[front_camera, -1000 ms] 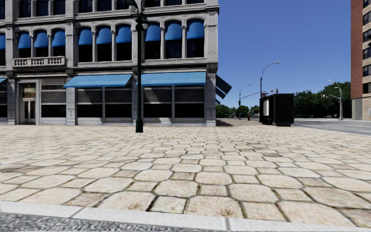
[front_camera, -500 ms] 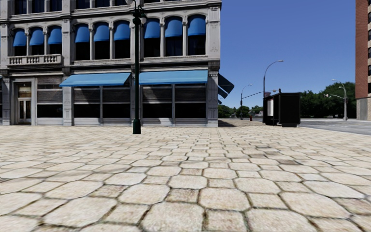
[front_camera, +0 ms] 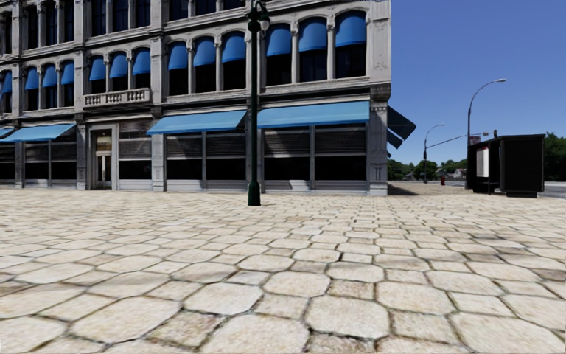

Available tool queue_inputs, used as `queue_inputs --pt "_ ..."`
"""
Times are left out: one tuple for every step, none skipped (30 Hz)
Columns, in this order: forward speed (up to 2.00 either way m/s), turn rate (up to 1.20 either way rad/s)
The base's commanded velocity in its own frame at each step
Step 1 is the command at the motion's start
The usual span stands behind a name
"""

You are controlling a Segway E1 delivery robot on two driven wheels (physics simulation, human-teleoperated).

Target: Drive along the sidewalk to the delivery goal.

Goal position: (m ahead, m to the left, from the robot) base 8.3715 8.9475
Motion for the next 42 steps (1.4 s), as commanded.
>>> queue_inputs --pt "1.13 0.56" --pt "1.13 0.56" --pt "1.13 0.56" --pt "1.13 0.56" --pt "1.13 0.56" --pt "1.13 0.56" --pt "1.13 0.56" --pt "1.13 0.56" --pt "1.13 0.56" --pt "1.13 0.56" --pt "1.13 0.56" --pt "1.13 0.56" --pt "1.13 0.56" --pt "1.13 0.56" --pt "1.13 0.56" --pt "1.13 0.56" --pt "1.13 0.56" --pt "1.13 0.56" --pt "1.13 0.56" --pt "1.13 0.56" --pt "1.13 0.56" --pt "1.13 0.56" --pt "1.13 0.56" --pt "1.12 0.56" --pt "1.12 0.56" --pt "1.12 0.56" --pt "1.12 0.56" --pt "1.12 0.56" --pt "1.12 0.56" --pt "1.12 0.56" --pt "1.12 0.56" --pt "1.12 0.56" --pt "1.12 0.56" --pt "1.12 0.56" --pt "1.12 0.56" --pt "1.12 0.56" --pt "1.12 0.56" --pt "1.12 0.56" --pt "1.12 0.56" --pt "1.12 0.56" --pt "1.12 0.56" --pt "1.12 0.56"
